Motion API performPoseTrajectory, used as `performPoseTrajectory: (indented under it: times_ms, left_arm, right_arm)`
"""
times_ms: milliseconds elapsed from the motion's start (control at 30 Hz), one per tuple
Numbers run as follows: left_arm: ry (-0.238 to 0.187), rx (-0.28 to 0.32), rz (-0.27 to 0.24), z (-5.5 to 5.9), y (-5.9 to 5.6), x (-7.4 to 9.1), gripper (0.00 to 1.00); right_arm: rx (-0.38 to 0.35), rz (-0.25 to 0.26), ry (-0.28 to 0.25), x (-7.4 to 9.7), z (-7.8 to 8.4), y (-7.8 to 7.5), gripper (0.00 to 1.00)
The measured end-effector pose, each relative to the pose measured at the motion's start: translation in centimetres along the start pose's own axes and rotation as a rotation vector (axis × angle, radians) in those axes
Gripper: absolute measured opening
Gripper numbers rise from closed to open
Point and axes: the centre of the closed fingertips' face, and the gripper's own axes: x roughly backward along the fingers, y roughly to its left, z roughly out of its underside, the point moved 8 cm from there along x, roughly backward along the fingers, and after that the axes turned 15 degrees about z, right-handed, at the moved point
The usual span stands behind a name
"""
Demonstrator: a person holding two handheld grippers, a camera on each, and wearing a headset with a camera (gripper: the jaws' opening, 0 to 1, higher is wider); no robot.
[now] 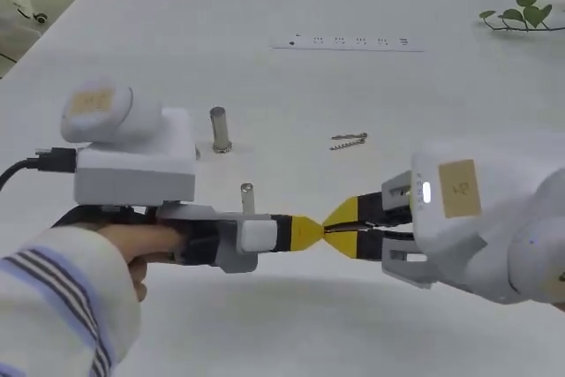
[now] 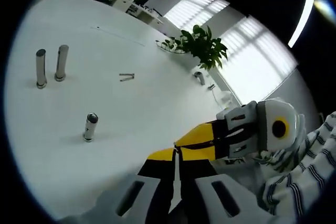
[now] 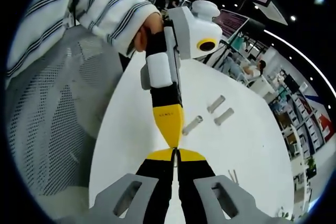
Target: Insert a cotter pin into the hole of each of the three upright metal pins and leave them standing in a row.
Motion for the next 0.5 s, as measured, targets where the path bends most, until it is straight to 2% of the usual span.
performPoseTrajectory:
  times_ms: [67,133,500]
  left_arm:
    - [-0.006,-0.012,0.001,-0.01,-0.05,0.01,0.00]
    - [-0.004,-0.054,0.003,0.00,-0.20,0.06,0.00]
    - [0.004,-0.066,0.013,0.13,-0.21,0.31,0.00]
  right_arm:
    - [-0.004,0.000,0.000,0.00,-0.01,-0.08,0.02]
    - [-0.008,0.003,-0.003,0.05,-0.03,-0.19,0.02]
    - [0.005,-0.002,-0.014,0.15,-0.20,-0.03,0.02]
